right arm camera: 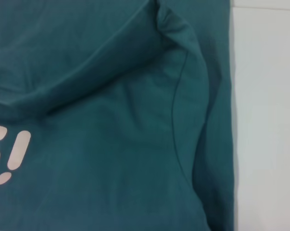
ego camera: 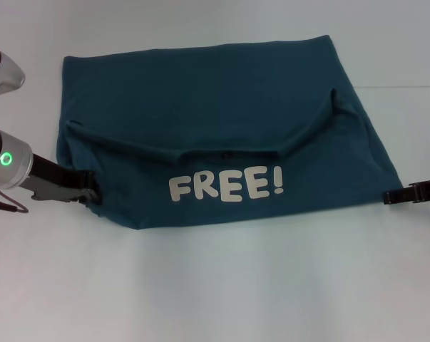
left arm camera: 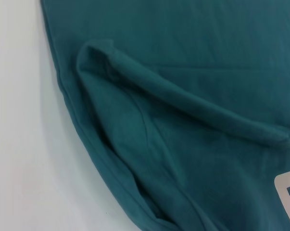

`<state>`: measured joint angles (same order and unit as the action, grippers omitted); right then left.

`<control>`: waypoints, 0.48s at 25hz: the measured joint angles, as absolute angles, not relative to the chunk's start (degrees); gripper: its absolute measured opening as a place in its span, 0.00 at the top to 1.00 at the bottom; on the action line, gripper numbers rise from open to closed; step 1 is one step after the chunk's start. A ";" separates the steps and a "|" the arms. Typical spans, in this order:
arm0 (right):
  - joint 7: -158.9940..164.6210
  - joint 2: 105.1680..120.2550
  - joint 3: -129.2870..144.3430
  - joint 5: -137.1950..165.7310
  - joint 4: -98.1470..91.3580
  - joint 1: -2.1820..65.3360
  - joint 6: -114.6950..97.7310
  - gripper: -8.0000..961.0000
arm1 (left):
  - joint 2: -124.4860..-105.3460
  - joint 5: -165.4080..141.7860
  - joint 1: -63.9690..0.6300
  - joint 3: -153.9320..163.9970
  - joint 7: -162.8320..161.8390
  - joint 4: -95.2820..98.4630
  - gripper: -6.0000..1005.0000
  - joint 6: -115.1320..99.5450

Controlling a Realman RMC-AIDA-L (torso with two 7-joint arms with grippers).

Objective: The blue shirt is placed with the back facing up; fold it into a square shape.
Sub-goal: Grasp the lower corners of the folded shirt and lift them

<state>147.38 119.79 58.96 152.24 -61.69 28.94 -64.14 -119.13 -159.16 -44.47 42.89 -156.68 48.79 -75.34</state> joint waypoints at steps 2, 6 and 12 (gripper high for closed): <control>147.26 119.79 58.97 152.34 -60.91 29.28 -63.61 0.06 | -119.12 -159.16 -44.47 42.89 -156.63 48.78 0.85 -75.31; 147.01 119.80 59.11 152.33 -59.84 29.62 -62.08 0.06 | -119.10 -159.17 -44.50 42.89 -156.41 48.78 0.85 -75.31; 146.60 119.60 58.95 152.46 -56.79 31.09 -61.61 0.07 | -119.15 -159.17 -44.44 42.89 -156.10 48.77 0.85 -75.18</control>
<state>146.60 119.60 58.95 152.46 -56.79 31.09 -61.61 -119.15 -159.17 -44.44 42.89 -156.10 48.77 -75.18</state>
